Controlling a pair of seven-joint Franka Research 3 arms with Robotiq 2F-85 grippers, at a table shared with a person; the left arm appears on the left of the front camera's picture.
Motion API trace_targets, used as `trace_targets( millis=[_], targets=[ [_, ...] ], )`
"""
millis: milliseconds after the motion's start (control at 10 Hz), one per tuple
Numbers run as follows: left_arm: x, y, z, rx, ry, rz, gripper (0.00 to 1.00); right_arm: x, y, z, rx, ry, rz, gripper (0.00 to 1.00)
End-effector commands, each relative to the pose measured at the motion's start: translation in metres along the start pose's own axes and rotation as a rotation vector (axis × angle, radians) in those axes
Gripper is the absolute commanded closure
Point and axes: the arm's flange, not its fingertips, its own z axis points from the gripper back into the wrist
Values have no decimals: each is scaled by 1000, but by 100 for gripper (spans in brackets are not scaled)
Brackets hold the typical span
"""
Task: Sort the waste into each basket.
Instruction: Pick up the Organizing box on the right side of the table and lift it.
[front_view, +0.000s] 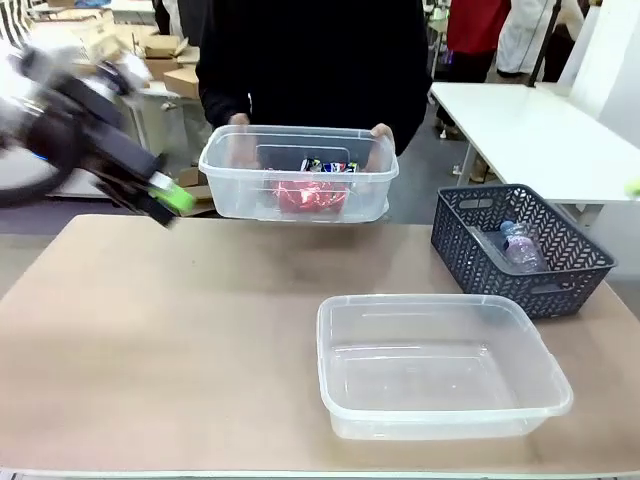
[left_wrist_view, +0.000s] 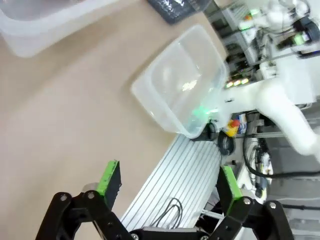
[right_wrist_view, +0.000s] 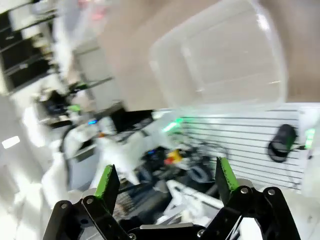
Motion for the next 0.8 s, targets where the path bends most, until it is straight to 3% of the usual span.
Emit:
trace_targets(
  millis=[0, 200, 300, 400, 500, 600, 700],
  targets=[
    [53, -10, -106, 10, 136, 284, 0, 24, -24, -57, -237, -23, 72, 0],
    [70, -36, -177, 60, 238, 385, 0, 35, -62, -118, -370, 7, 17, 0],
    [68, -39, -199, 133, 270, 422, 0, 42, -81, -140, -480, -74, -51, 0],
    [42, -36, -177, 75, 184, 320, 0, 48, -79, -138, -426, -183, -99, 0],
    [42, -36, -177, 75, 184, 320, 0, 62, -9, -75, -391, -1, -17, 0],
    [42, -36, -177, 75, 184, 320, 0, 62, -9, -75, -391, -1, -17, 0],
    [55, -41, -205, 93, 217, 376, 0, 84, -14, -86, -444, -63, -55, 0]
  ],
)
